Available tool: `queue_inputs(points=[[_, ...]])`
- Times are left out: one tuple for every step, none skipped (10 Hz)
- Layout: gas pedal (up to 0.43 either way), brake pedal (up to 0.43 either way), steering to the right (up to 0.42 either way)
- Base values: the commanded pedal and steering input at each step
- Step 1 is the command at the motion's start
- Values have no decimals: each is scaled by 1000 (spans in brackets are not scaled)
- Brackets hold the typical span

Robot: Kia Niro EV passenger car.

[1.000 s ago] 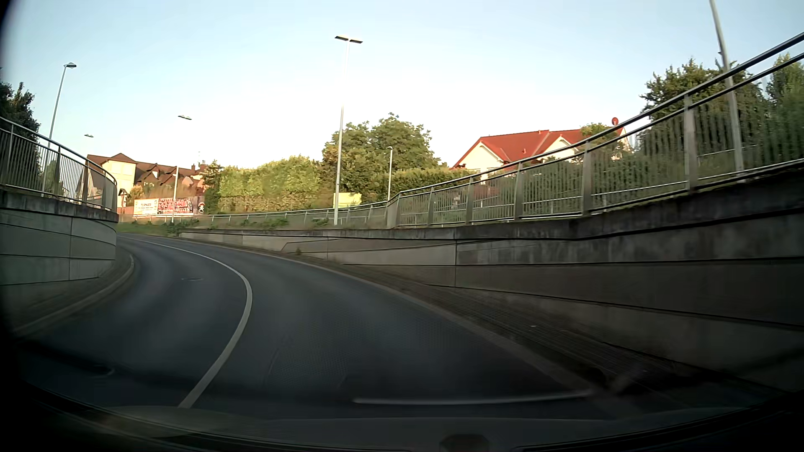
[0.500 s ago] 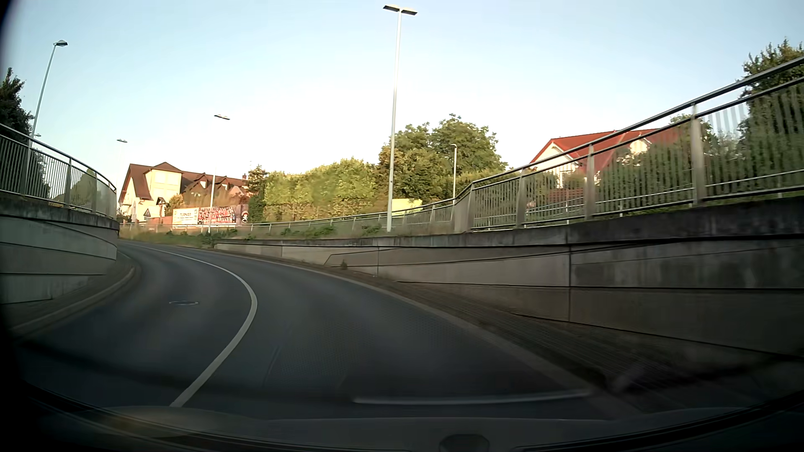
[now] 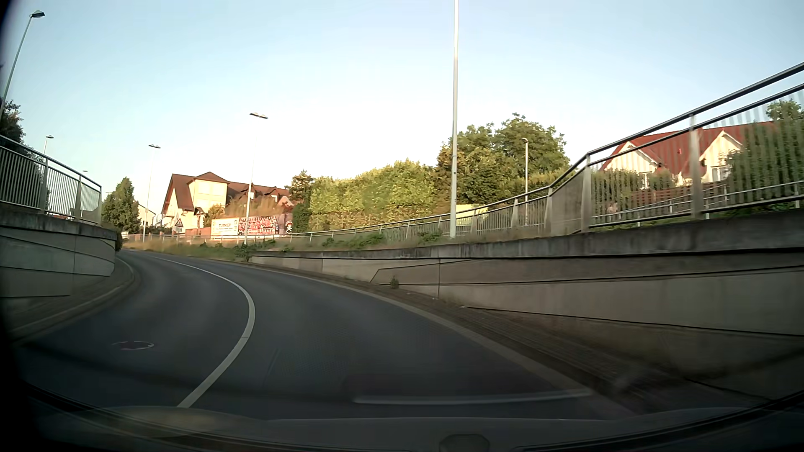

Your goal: Follow the waypoints while adhering to traffic rules and regulations

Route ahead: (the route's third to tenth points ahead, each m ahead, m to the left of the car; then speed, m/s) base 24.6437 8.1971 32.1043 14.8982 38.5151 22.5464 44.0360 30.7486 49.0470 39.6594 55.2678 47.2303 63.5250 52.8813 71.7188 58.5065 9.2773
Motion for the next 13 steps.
queue_inputs(points=[[67, 30, -113], [67, 30, -114], [79, 30, -117], [87, 30, -119], [87, 24, -119], [87, 30, -119], [98, 30, -119], [98, 30, -119], [98, 30, -119], [110, 30, -119], [118, 30, -119], [118, 30, -118], [118, 30, -118]])
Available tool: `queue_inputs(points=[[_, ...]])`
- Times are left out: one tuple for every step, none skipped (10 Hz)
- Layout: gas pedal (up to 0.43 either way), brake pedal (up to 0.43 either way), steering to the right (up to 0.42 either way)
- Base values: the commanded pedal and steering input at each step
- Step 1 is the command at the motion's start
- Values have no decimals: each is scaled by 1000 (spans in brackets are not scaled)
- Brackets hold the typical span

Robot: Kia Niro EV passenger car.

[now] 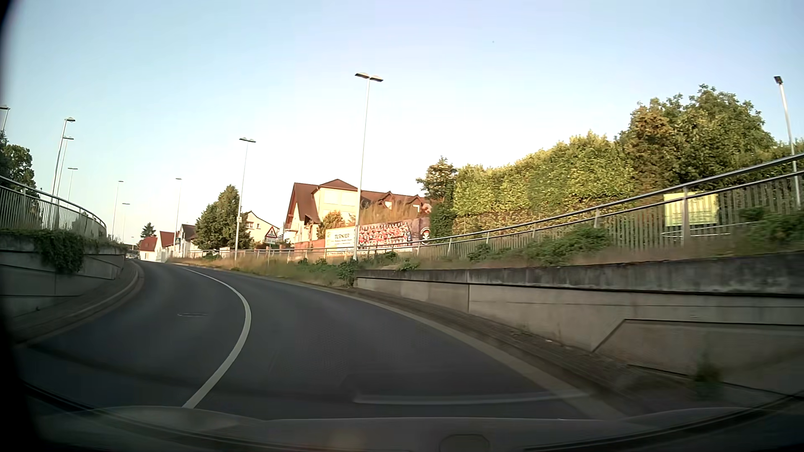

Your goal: Follow the waypoints while adhering to traffic rules and regulations

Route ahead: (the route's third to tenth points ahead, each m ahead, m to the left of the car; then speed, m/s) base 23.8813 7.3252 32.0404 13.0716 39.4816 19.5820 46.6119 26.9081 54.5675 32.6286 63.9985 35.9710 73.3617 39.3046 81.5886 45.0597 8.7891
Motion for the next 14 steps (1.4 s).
queue_inputs(points=[[130, 30, -118], [138, 30, -118], [138, 30, -118], [150, 30, -118], [150, 30, -117], [150, 30, -118], [157, 30, -118], [157, 30, -118], [157, 30, -117], [157, 24, -117], [157, 30, -117], [157, 30, -117], [157, 30, -115], [157, 24, -113]])
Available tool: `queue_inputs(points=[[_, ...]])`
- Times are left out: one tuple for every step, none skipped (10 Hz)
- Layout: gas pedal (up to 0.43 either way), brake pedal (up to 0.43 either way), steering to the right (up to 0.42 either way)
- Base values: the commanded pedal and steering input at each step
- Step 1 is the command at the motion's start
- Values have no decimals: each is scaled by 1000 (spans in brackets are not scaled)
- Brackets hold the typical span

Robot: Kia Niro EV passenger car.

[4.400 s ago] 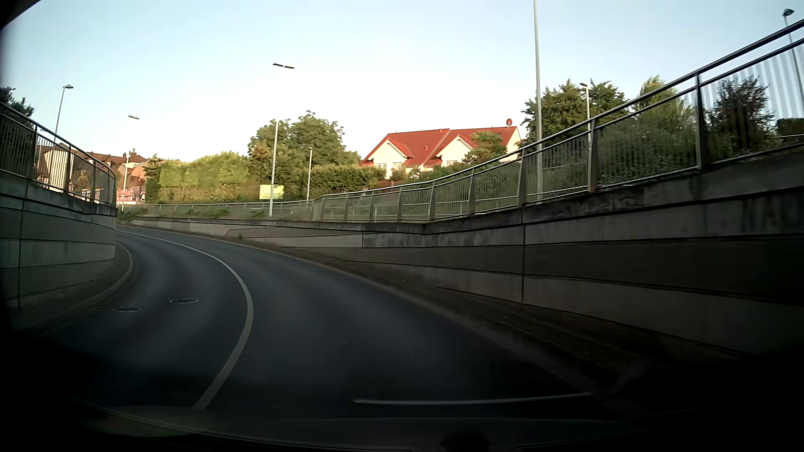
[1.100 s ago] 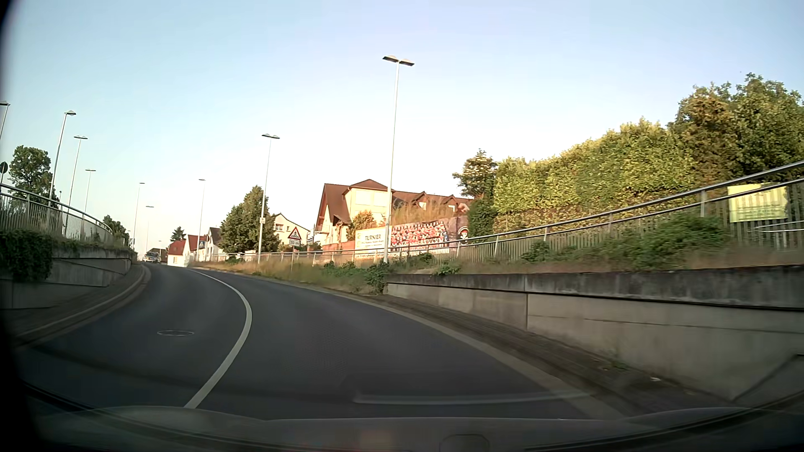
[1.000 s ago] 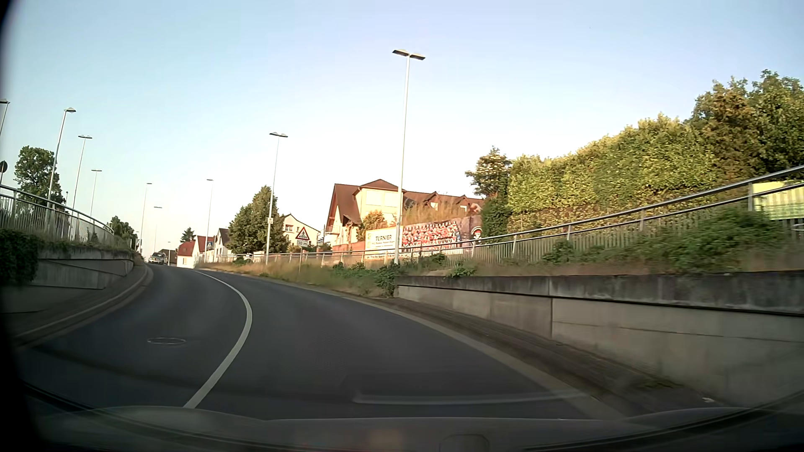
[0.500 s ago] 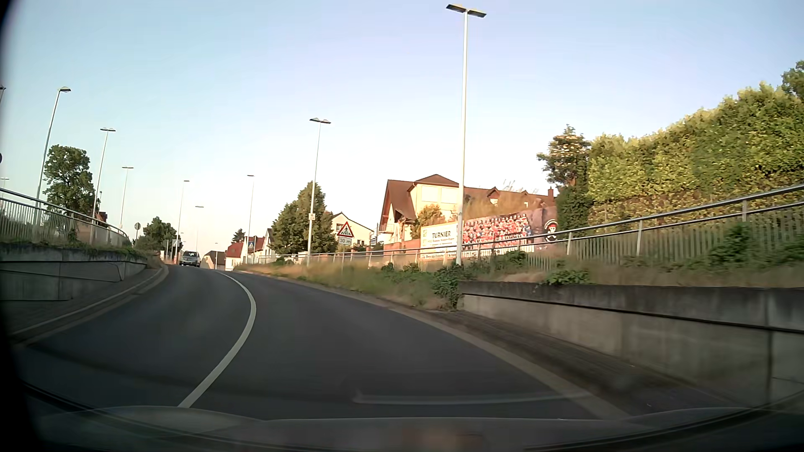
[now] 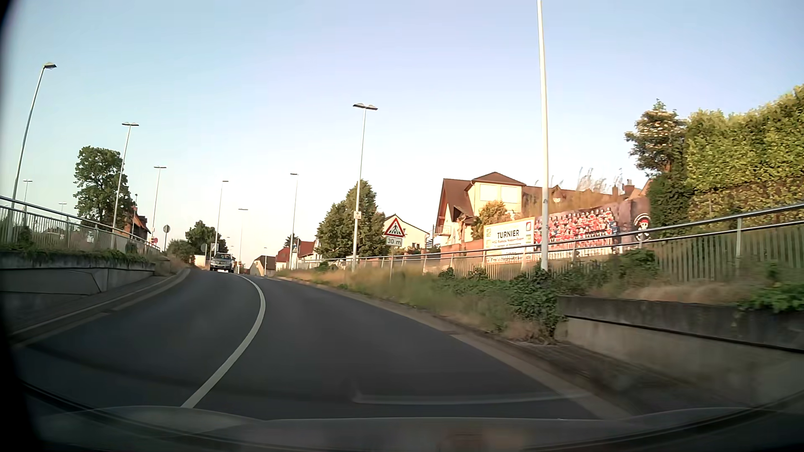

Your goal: Follow the waypoints while adhering to traffic rules and regulations

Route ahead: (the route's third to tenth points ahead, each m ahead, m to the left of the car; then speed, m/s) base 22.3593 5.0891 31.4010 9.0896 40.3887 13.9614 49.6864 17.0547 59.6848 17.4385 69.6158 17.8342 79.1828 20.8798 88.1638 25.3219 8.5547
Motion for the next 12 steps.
queue_inputs(points=[[157, 30, -110], [157, 24, -108], [157, 30, -106], [157, 30, -104], [157, 30, -100], [157, 30, -97], [157, 30, -96], [157, 30, -95], [157, 30, -93], [157, 30, -90], [157, 30, -88], [157, 30, -87]])
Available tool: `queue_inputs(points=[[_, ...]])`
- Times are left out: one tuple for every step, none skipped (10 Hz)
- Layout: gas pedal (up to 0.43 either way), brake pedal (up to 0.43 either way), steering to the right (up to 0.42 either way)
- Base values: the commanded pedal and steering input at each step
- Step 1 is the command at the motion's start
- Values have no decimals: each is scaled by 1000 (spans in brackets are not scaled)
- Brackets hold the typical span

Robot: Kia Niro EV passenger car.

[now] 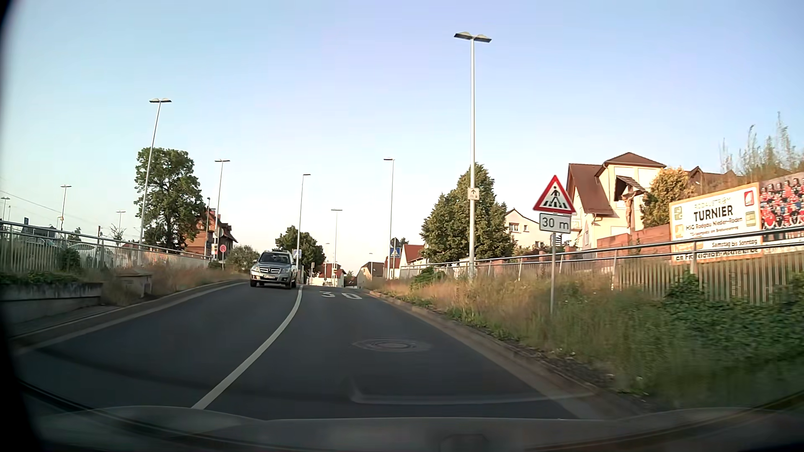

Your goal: Follow the waypoints while adhering to traffic rules and regulations

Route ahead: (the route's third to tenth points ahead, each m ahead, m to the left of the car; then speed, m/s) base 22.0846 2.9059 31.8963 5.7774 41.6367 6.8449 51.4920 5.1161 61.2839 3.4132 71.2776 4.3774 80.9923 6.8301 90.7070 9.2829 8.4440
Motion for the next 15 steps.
queue_inputs(points=[[157, 30, -84], [157, 30, -84], [157, 30, -82], [157, 30, -80], [157, 30, -77], [157, 30, -76], [157, 30, -75], [157, 30, -73], [157, 30, -71], [157, 30, -68], [157, 30, -66], [157, 30, -63], [157, 30, -60], [157, 30, -57], [157, 30, -53]])
